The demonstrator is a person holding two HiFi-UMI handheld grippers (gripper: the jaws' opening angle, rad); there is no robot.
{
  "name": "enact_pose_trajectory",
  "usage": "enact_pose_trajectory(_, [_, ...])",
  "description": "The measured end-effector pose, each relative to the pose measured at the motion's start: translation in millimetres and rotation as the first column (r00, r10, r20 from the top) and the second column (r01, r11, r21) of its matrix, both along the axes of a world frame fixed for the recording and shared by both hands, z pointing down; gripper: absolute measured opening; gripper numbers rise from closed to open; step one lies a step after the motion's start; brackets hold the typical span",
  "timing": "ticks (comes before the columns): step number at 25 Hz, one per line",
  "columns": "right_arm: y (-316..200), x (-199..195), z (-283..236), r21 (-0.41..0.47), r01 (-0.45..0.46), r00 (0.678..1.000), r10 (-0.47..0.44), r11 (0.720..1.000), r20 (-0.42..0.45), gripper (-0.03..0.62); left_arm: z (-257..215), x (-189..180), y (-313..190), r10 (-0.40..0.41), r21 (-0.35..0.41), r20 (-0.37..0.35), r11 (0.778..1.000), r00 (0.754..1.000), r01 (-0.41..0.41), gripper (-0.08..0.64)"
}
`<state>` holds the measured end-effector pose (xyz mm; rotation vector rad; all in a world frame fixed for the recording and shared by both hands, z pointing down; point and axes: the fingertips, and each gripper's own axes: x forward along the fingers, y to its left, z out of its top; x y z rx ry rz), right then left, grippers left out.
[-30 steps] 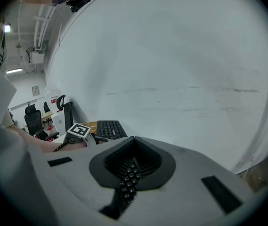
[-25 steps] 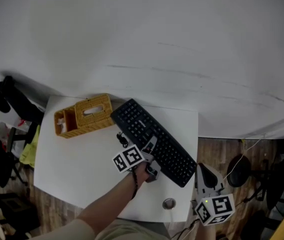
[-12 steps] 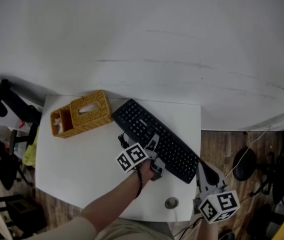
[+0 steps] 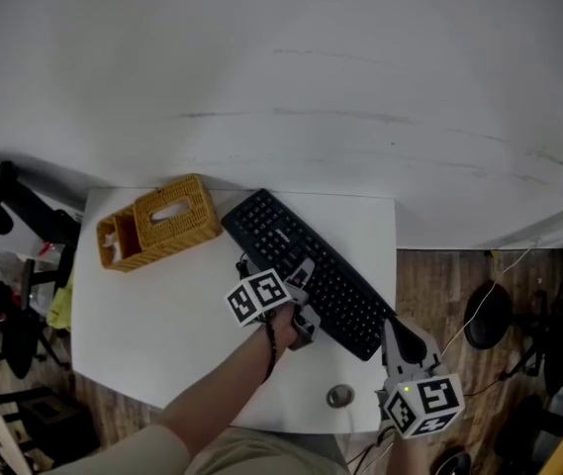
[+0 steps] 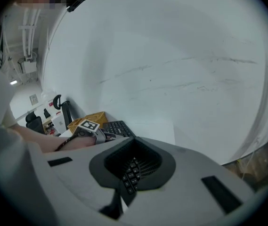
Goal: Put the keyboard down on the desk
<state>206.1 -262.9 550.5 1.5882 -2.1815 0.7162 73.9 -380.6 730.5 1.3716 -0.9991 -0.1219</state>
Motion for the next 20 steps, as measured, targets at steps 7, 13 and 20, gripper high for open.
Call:
enact_pose_trajectory(7, [11.7, -4.0, 13.3, -0.035, 0.023, 0.997, -0.025, 0.999, -0.067, 0.025, -7.6, 3.5, 4.5, 0.114, -0.025, 0.162, 0.993, 0.980, -0.112, 0.299])
enact_pose_trajectory(13, [18.9, -9.6, 14.7, -0.049, 0.025, 0.999, -0.028, 0.998, -0.043, 0.025, -4.4, 5.4, 14.5, 0.232, -0.075, 0.344, 0.973, 0.910, -0.219, 0.388])
enact_pose_trajectory(20, [32.3, -11.6, 17.0, -0.075, 0.052, 0.997, -0.055, 0.996, -0.044, 0.025, 0.9, -2.5, 28.0, 0.309, -0.117, 0.399, 0.951, 0.863, -0.286, 0.423])
